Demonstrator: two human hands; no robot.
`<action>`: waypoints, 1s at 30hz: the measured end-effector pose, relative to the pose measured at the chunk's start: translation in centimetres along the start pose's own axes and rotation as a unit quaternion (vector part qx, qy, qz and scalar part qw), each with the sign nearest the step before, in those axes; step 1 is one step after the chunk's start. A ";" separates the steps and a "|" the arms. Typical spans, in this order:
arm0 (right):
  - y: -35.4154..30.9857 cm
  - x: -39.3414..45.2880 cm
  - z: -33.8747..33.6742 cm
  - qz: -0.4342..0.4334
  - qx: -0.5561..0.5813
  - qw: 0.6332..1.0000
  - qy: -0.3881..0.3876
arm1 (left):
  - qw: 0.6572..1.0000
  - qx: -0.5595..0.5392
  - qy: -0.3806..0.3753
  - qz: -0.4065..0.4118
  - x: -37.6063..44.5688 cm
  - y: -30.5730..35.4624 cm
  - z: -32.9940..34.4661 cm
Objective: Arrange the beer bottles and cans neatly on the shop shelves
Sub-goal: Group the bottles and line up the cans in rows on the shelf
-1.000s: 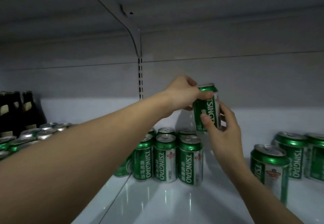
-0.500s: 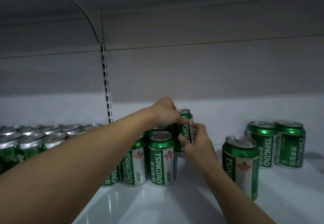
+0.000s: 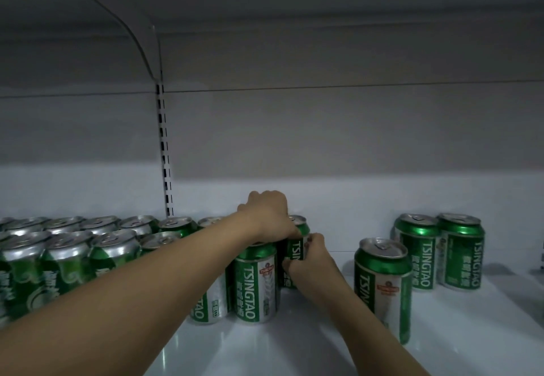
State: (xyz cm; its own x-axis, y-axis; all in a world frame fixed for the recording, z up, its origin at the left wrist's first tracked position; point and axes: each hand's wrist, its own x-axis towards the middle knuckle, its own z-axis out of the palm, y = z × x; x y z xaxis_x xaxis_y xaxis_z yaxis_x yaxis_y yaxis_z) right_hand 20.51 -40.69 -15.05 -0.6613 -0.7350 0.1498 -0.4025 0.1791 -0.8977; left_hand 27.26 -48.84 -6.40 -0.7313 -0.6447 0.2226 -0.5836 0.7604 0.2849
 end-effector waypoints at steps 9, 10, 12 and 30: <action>-2.2 -1.7 -0.5 -0.115 0.139 0.973 0.142 | 0.900 -0.264 0.329 0.113 -4.1 2.0 0.9; -2.4 -1.9 -0.6 -0.145 0.156 0.963 0.166 | 0.883 -0.283 0.357 0.114 -4.5 1.9 1.1; -3.0 -2.4 -0.5 -0.208 0.186 0.937 0.208 | 0.848 -0.314 0.408 0.121 -5.2 1.7 1.9; 0.8 -1.3 -14.7 -0.390 -0.002 0.903 0.183 | 0.910 -0.286 0.221 0.201 -4.8 5.0 6.8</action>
State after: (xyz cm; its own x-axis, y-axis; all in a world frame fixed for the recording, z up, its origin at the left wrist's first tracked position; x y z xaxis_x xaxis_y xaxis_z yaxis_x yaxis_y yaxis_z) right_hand 11.74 -29.99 -9.83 -0.3413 -0.3730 0.8628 -0.8374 -0.2962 -0.4593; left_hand 25.43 -41.43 -12.34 -0.5573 -0.3890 0.7335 0.0712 0.8578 0.5090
